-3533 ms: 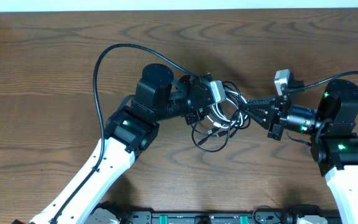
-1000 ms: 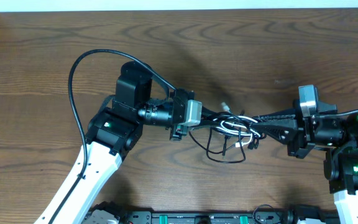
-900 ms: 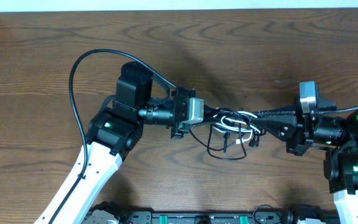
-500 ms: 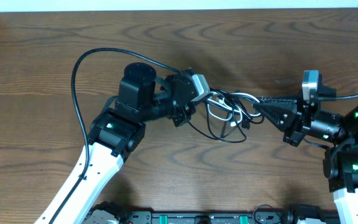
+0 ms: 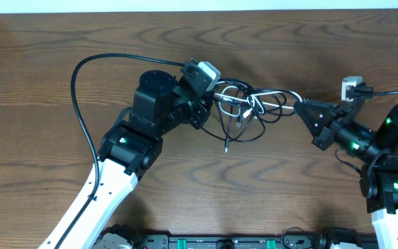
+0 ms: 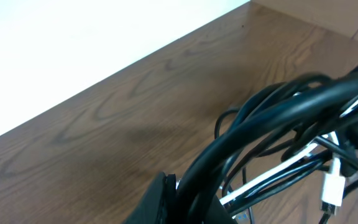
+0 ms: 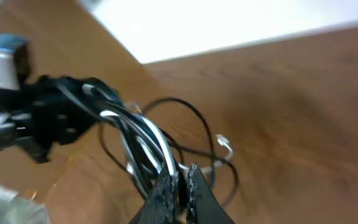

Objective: Untangle cables

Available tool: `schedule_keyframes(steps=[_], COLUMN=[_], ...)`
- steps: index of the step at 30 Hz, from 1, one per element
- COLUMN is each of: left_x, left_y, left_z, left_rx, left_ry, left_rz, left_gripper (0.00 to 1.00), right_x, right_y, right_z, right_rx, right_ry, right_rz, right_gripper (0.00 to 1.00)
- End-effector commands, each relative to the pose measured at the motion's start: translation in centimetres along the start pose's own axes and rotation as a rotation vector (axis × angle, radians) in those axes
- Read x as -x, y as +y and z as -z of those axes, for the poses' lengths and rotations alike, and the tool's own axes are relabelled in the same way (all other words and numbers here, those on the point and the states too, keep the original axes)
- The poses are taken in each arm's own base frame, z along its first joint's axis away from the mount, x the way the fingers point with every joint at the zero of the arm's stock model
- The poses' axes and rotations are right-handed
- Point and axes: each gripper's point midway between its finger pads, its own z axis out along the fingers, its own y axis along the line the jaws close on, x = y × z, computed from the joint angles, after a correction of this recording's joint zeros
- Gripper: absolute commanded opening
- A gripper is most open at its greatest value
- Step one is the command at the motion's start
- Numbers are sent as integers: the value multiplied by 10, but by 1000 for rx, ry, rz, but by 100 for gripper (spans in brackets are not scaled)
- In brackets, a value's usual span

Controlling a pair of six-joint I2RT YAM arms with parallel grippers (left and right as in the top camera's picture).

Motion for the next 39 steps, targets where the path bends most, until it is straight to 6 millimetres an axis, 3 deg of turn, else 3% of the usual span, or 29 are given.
schedule_keyframes(steps=[1, 3, 4, 6, 9, 15, 20, 23, 31, 35, 39], left_x=[-1, 1, 2, 1, 1, 9, 9, 9, 7, 5, 6], left_y=[32, 32, 32, 31, 22, -40, -69, -76, -91, -93, -108], left_z=[6, 6, 6, 6, 5, 11, 21, 25, 33, 34, 38], left_rx=[152, 152, 153, 146, 94, -264, -436, -482, -580, -588, -647], left_ry=[3, -3, -8, -7, -3, -77, -117, -127, -149, -146, -174], left_rz=[32, 30, 29, 29, -12, -187, -251, -251, -280, -293, -346], left_gripper=[8, 8, 8, 8, 7, 8, 8, 8, 8, 7, 8], right_x=[9, 4, -1, -4, -9, -13, -18, -20, -22, -25, -30], right_y=[-32, -34, -33, -27, -10, 5, 21, 29, 26, 27, 38], right_z=[9, 9, 9, 8, 6, 6, 7, 8, 6, 4, 4], right_rx=[-201, -207, -200, -166, -65, 32, 135, 194, 207, 242, 365], right_ry=[-56, -37, -16, 6, 35, 50, 46, 27, 13, 12, -8], right_rz=[-39, -32, 4, 53, 167, 340, 593, 796, 1016, 1043, 1013], right_gripper=[2, 11, 25, 40, 52, 66, 79, 83, 81, 77, 70])
